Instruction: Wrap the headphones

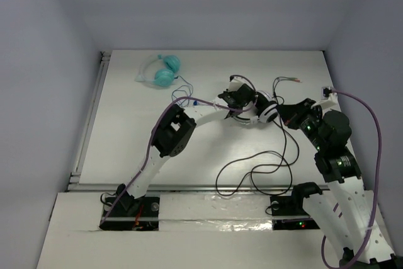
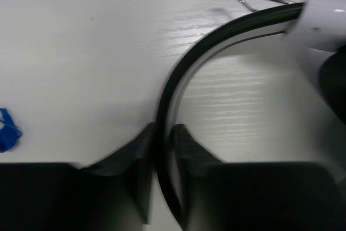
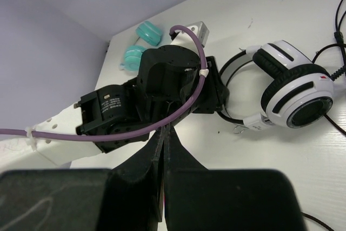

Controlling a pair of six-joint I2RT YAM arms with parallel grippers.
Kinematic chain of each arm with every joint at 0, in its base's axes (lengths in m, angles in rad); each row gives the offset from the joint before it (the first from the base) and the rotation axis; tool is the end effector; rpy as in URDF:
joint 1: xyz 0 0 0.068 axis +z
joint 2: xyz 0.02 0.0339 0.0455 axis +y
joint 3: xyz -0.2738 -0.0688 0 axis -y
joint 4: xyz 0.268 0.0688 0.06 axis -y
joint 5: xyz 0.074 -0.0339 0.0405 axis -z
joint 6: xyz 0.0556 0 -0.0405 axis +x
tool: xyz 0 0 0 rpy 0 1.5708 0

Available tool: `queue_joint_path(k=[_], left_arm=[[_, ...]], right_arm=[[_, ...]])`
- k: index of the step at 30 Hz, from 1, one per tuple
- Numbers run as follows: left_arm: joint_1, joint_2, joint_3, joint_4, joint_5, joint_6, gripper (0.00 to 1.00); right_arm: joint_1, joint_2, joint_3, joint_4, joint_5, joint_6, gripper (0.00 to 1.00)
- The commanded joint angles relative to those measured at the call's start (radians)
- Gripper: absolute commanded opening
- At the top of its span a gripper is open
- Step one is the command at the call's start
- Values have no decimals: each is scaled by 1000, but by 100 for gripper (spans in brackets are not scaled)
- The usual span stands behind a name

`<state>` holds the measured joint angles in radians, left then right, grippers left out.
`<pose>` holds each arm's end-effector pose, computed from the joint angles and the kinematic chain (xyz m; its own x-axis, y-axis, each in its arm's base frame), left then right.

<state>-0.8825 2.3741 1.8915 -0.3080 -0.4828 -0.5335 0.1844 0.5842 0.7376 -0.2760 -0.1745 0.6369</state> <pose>0.3814 -0.4230 0.1448 -0.6311 0.0583 -0.7735 0.1808 0.9808 -0.0736 0.1703 0.0416 0.3490 -0.3048 0.5389 -0.7853 -0.2099 0.7662 0.6073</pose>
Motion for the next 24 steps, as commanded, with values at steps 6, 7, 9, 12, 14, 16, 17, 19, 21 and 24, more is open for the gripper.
queue_joint_path(k=[6, 7, 9, 12, 14, 16, 17, 19, 21, 24], left_arm=[[42, -145, -89, 7, 16, 45, 0], [54, -194, -130, 10, 32, 62, 0], [95, -335, -161, 9, 59, 119, 0], [140, -484, -152, -52, 117, 188, 0], [181, -549, -92, -124, 164, 225, 0], [223, -569, -28, -192, 211, 259, 0], [235, -594, 16, -228, 223, 271, 0], [264, -616, 73, -258, 287, 285, 0], [306, -645, 102, -287, 355, 283, 0], [318, -668, 162, -318, 418, 287, 0]], right_arm=[[-3, 2, 3, 66, -23, 0, 0], [-3, 8, 2, 70, -26, 0, 0], [-3, 17, -3, 90, -51, 1, 0], [-3, 48, 0, 124, -94, 4, 3], [-3, 61, 5, 146, -121, -3, 7], [-3, 92, 9, 181, -164, -11, 24], [-3, 101, 8, 195, -177, -16, 32], [-3, 129, -12, 265, -210, -23, 58], [-3, 161, -29, 355, -268, -22, 74], [-3, 238, -32, 420, -309, -49, 79]])
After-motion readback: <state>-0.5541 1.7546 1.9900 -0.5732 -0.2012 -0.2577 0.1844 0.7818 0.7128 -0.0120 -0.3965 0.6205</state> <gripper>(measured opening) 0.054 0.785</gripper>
